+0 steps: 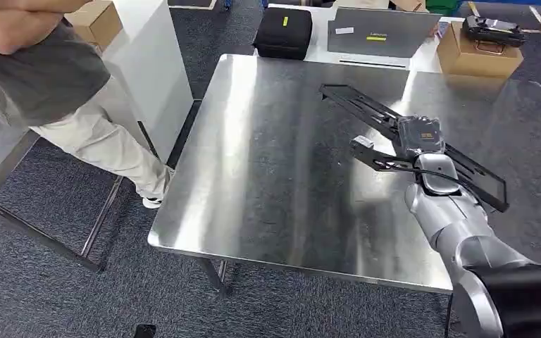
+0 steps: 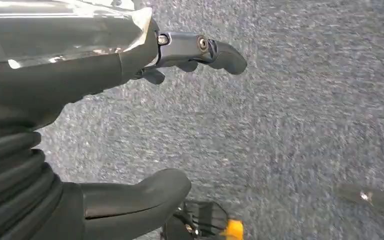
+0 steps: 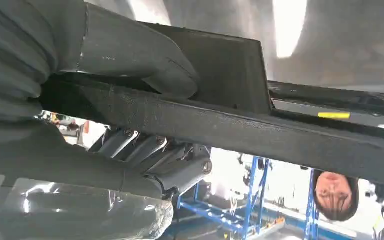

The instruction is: Take the parts from the cabinet and place them on the table.

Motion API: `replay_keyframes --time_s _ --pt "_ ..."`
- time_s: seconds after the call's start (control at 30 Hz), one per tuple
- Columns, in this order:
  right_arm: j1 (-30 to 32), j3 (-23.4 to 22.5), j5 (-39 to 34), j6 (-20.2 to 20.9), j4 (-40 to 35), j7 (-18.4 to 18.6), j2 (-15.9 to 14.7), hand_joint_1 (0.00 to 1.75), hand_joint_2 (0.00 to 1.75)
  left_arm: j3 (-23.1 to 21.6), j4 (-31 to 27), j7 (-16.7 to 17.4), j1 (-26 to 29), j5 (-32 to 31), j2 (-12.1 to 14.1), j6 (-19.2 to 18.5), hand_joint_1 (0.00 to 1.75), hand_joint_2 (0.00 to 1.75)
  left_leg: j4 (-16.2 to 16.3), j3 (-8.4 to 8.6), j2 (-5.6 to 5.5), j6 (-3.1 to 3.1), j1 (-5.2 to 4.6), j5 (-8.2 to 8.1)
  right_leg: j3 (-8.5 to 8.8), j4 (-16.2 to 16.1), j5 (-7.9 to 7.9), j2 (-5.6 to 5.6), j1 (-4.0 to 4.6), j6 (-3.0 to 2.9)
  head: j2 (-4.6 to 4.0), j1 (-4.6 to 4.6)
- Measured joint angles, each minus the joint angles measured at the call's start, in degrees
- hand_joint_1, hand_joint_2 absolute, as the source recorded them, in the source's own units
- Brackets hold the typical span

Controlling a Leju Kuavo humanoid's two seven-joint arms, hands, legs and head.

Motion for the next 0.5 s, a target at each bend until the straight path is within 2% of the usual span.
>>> replay_keyframes --time_s 0.03,0.1,0.13,0.17,0.2,0.27,0.3,0.33,0.37,0.4,0.43,0.47,0.5 --pt "0.0 0.0 0.0 0.1 0.0 0.0 0.1 1.75 1.75 0.0 0.0 0.0 0.0 0.0 0.0 0.1 0.0 1.75 0.2 -0.1 0.04 -0.23 -0.06 -0.19 -0.23 -0.1 0.01 0.18 -0.28 -1.18 0.0 -0.19" --pt "0.1 0.0 0.2 0.3 0.0 0.0 0.1 1.75 1.75 0.0 0.0 -0.1 0.1 0.0 -0.1 0.3 0.0 1.75 0.2 -0.09 -0.01 -0.35 0.18 -0.21 -0.4 0.3 -0.25 0.25 0.1 -2.05 0.0 -0.35" --pt "0.0 0.0 0.2 0.4 0.0 0.0 0.1 1.75 1.75 0.0 0.0 -0.1 0.1 0.0 0.0 0.4 0.0 1.75 0.4 -0.08 0.02 -0.61 0.28 -0.63 -0.2 0.2 -0.3 0.31 -0.36 -2.52 0.0 -0.37" --pt "-0.1 0.0 0.3 0.4 -0.1 0.0 0.2 1.75 1.75 0.0 0.0 -0.3 0.1 0.0 0.0 0.5 0.0 1.75 1.1 -0.45 0.05 -0.95 0.44 -1.29 0.08 0.1 -0.39 0.35 -0.47 -2.87 0.0 -0.39" --pt "-0.2 0.0 0.4 0.5 -0.1 0.1 0.2 1.75 1.75 0.0 0.0 -0.4 0.1 0.0 0.0 0.5 0.0 1.75 3.2 -1.35 0.13 -1.31 0.46 -2.52 0.35 0.1 -0.61 0.35 -0.48 -3.39 0.0 -0.7" --pt "-0.3 0.0 0.5 0.5 0.0 0.1 0.5 1.75 1.75 0.0 0.0 -0.7 0.1 0.0 0.0 0.6 0.0 1.75 12.5 -6.16 0.14 -1.86 0.67 -6.45 0.61 0.1 -0.85 0.37 -0.32 -3.75 0.0 -0.81" --pt "-0.3 0.0 0.6 0.6 0.0 0.1 0.5 1.75 1.75 0.0 0.0 -0.9 0.1 0.0 0.0 0.7 0.0 1.75 16.7 -8.7 0.14 -1.95 0.69 -7.65 0.66 0.2 -0.96 0.39 -0.19 -3.89 0.0 -0.79" --pt "-0.2 0.0 0.7 0.6 0.0 0.1 0.6 1.75 1.75 0.0 0.0 -1.3 0.2 -0.1 0.0 1.1 0.0 1.75 18.4 -10.21 0.14 -1.91 0.7 -7.5 0.72 0.2 -1.04 0.43 -0.11 -3.99 0.0 -0.83" --pt "-0.2 0.0 0.8 0.6 0.0 0.1 0.7 1.75 1.75 0.0 0.0 -1.8 0.2 -0.4 0.0 1.6 0.0 1.75 17.5 -10.35 0.14 -1.71 0.69 -6.05 0.85 0.2 -1.11 0.48 0.02 -4.06 0.0 -0.79" --pt "-0.2 0.0 1.0 0.6 0.0 0.1 0.7 1.75 1.75 0.0 0.0 -2.8 0.2 -1.2 0.0 3.2 0.0 1.75 14.4 -9.24 0.13 -1.4 0.68 -3.64 1.03 0.2 -1.19 0.55 0.11 -4.14 0.0 -0.83" --pt "-0.3 0.0 1.0 0.5 0.0 0.1 0.8 1.75 1.75 0.0 0.0 -3.8 0.2 -1.9 0.0 4.5 0.0 1.75 9.2 -6.93 0.12 -0.96 0.63 -0.56 1.31 0.1 -1.3 0.61 0.2 -4.24 0.0 -0.81" --pt "-0.4 0.0 1.1 0.5 0.0 0.1 0.8 1.75 1.75 0.3 0.0 -5.7 0.1 -4.3 0.6 6.1 0.0 1.75 3.4 -4.11 0.1 -0.4 0.54 2.31 1.6 0.1 -1.47 0.65 0.27 -4.11 0.0 -0.83" --pt "-0.4 0.0 1.2 0.4 0.0 0.0 0.8 1.75 1.75 1.1 0.1 -6.8 0.0 -7.4 0.8 6.8 0.0 1.75 1.4 -2.8 0.02 -0.13 0.34 1.44 1.67 0.0 -1.61 0.66 0.4 -3.93 0.0 -0.68"
